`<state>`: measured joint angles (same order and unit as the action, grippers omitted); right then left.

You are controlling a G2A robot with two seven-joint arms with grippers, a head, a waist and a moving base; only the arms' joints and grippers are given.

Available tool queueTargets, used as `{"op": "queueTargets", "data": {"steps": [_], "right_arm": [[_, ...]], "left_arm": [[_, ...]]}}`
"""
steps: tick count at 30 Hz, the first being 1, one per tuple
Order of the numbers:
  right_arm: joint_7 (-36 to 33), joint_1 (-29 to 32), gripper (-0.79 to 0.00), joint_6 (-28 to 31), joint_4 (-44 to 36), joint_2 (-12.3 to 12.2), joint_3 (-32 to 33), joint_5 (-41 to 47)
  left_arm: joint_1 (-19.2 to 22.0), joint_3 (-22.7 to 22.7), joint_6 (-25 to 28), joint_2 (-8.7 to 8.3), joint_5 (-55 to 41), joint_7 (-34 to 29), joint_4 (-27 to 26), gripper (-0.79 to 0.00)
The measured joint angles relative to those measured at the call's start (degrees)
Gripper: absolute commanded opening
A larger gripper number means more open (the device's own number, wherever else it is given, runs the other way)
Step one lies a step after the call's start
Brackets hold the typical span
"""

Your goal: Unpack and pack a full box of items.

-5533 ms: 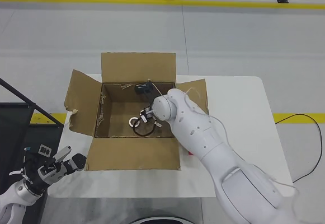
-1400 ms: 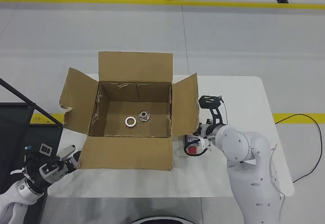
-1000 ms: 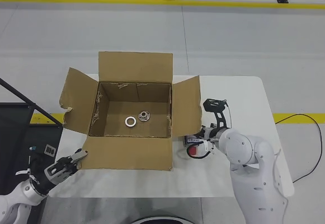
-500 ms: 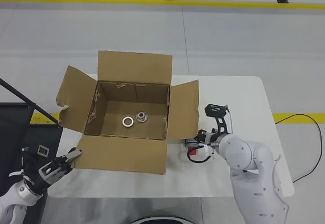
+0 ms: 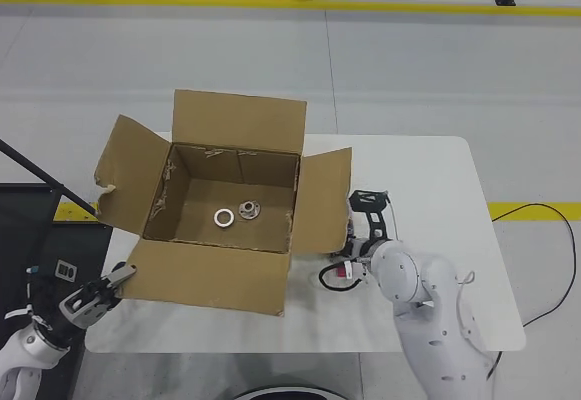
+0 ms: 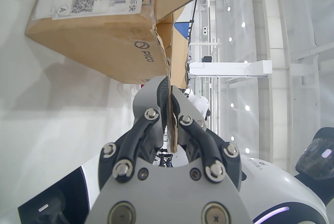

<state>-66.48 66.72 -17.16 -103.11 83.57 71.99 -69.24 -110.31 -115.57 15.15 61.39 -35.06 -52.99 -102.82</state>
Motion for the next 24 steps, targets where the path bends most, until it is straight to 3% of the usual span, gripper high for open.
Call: {"op": "queueTargets", "data": {"steps": [10,24], "right_arm": [[6.33,2.21,-0.034,-2.51,0.67,0.14,-1.13,-0.01],[3.74,-1.47,-0.034,0.05,5.77,0.22,-4.32,-3.85]], "left_arm": [[-0.57,-0.28,0.51,0.26,-0.56,1.04,-0.06,-0.785],[-0.83,-0.52,0.75,0.54,-1.03,1.32,0.03,-0.785]]}}
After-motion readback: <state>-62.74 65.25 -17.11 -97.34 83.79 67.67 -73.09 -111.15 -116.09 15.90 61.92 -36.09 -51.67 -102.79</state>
